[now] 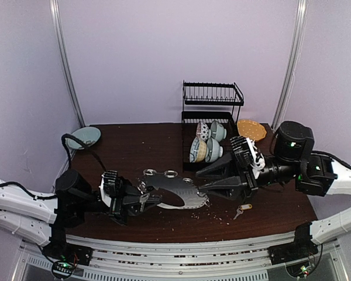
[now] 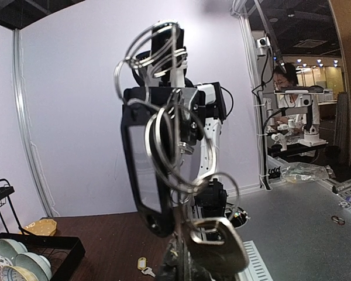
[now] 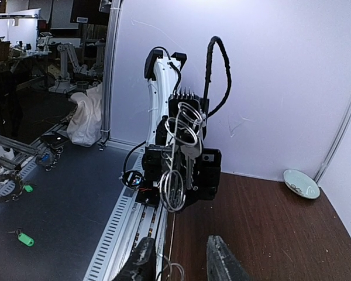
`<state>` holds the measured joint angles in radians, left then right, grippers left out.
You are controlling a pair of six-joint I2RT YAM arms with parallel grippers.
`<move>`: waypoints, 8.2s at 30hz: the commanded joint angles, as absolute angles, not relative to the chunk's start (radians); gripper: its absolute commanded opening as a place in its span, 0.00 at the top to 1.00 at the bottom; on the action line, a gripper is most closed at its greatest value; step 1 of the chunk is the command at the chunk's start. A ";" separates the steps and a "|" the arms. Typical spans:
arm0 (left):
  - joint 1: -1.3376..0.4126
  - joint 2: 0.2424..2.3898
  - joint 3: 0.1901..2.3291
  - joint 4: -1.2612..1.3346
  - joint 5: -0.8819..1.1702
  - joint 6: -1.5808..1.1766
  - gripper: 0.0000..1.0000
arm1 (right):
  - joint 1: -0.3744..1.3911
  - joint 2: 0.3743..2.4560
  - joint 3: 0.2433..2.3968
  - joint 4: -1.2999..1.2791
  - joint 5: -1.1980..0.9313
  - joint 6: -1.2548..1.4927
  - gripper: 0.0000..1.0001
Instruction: Put the keys on the keyring
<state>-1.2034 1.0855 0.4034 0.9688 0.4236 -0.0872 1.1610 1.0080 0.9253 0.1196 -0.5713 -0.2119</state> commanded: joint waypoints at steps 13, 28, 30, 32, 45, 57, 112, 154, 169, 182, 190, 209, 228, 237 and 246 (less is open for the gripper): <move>-1.212 0.960 0.591 0.559 0.508 0.284 1.00 | 1.170 0.945 0.981 0.011 -0.677 -0.320 0.59; -1.213 1.005 0.691 0.465 0.530 0.410 1.00 | 1.170 0.914 0.926 0.151 -0.757 -0.402 0.69; -1.213 1.009 0.695 0.465 0.528 0.411 1.00 | 1.170 0.926 0.933 0.153 -0.772 -0.414 0.72; -1.213 1.008 0.694 0.468 0.525 0.409 1.00 | 1.170 0.936 0.949 0.126 -0.791 -0.429 0.70; -1.218 0.985 0.655 0.515 0.427 0.385 1.00 | 1.178 0.987 0.975 0.092 -0.730 -0.374 0.72; -1.221 0.968 0.647 0.519 0.385 0.378 1.00 | 1.181 1.015 0.996 0.068 -0.689 -0.372 0.87; -1.212 1.291 0.533 1.113 0.309 0.024 1.00 | 1.178 1.006 0.914 0.358 -0.794 -0.264 1.00; -1.218 1.048 0.498 0.815 0.137 0.244 1.00 | 1.178 1.170 1.252 -0.252 -0.319 -0.235 0.61; -1.218 1.044 0.495 0.813 0.156 0.244 1.00 | 1.178 1.180 1.217 -0.230 -0.391 -0.283 0.97; -1.218 1.023 0.523 0.629 0.179 0.197 0.20 | 1.176 1.159 1.184 -0.266 -0.293 -0.345 1.00; -1.216 0.817 0.570 0.273 0.034 0.222 0.04 | 1.176 1.179 1.197 -0.372 -0.288 -0.373 1.00; -1.218 1.001 0.746 0.162 0.144 0.314 0.64 | 1.178 1.225 1.214 -0.335 -0.374 -0.367 1.00; -1.218 1.116 0.866 0.017 0.203 0.284 0.42 | 1.178 1.216 1.200 -0.308 -0.374 -0.368 1.00; -1.219 1.063 0.815 0.140 0.187 0.288 0.58 | 1.177 1.221 1.196 -0.314 -0.371 -0.377 1.00; -1.218 1.044 0.809 0.153 0.171 0.272 0.83 | 1.177 1.215 1.192 -0.311 -0.367 -0.373 1.00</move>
<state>-1.2182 1.0393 0.8154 0.1059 0.1768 0.2852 1.1774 1.2465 1.1904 -0.3420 -0.3588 -0.3702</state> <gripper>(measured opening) 0.203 0.026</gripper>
